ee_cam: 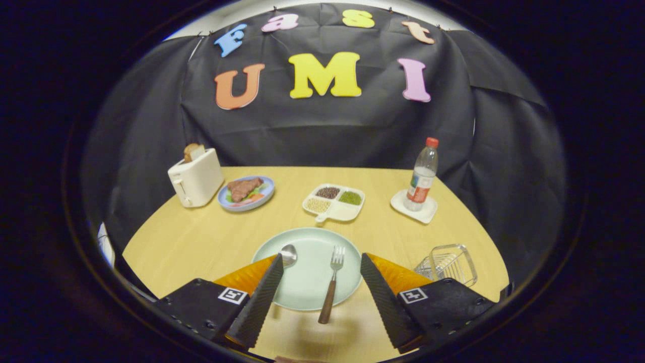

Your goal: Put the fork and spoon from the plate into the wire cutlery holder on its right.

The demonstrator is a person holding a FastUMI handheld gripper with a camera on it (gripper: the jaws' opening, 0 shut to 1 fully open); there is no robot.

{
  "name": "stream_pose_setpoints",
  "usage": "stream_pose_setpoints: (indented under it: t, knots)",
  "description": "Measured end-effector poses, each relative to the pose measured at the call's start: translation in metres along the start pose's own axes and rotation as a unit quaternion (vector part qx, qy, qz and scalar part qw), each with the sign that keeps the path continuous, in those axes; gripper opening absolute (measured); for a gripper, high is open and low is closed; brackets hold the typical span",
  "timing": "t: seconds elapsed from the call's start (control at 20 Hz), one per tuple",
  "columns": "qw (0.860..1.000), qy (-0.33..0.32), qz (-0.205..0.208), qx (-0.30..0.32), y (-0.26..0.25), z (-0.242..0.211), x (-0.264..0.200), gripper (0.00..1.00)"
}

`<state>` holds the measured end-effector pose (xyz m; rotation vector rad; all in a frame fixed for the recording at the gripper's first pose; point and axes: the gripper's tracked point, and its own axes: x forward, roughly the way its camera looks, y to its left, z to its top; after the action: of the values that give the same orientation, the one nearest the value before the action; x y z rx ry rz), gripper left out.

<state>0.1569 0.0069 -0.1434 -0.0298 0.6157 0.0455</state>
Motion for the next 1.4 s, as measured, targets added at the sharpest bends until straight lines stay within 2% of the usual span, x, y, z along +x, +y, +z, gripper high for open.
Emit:
stream_pose_setpoints:
  t: [0.3, 0.5, 0.6, 0.65, 0.75, 0.8, 0.95, 1.0, 1.05, 1.15, 1.4]
  knots:
    - [0.994, 0.104, -0.009, 0.019, 0.0, -0.033, 0.055, 0.89]
    - [0.985, 0.164, -0.037, 0.049, -0.009, -0.054, 0.076, 0.78]
    - [0.977, 0.194, -0.044, 0.073, -0.012, -0.065, 0.078, 0.55]
    - [0.974, 0.208, -0.032, 0.084, -0.007, -0.068, 0.08, 0.44]
    - [0.971, 0.221, -0.024, 0.092, -0.004, -0.07, 0.079, 0.42]
    - [0.971, 0.221, -0.035, 0.085, -0.007, -0.071, 0.082, 0.42]
    - [0.969, 0.229, -0.046, 0.076, -0.008, -0.075, 0.082, 0.1]
    - [0.97, 0.23, -0.047, 0.071, -0.009, -0.073, 0.082, 0.1]
    - [0.97, 0.23, -0.046, 0.068, -0.007, -0.069, 0.077, 0.04]
    - [0.971, 0.223, -0.044, 0.069, -0.007, -0.068, 0.072, 0.01]
    - [0.978, 0.196, -0.029, 0.065, -0.006, -0.048, 0.039, 0.01]
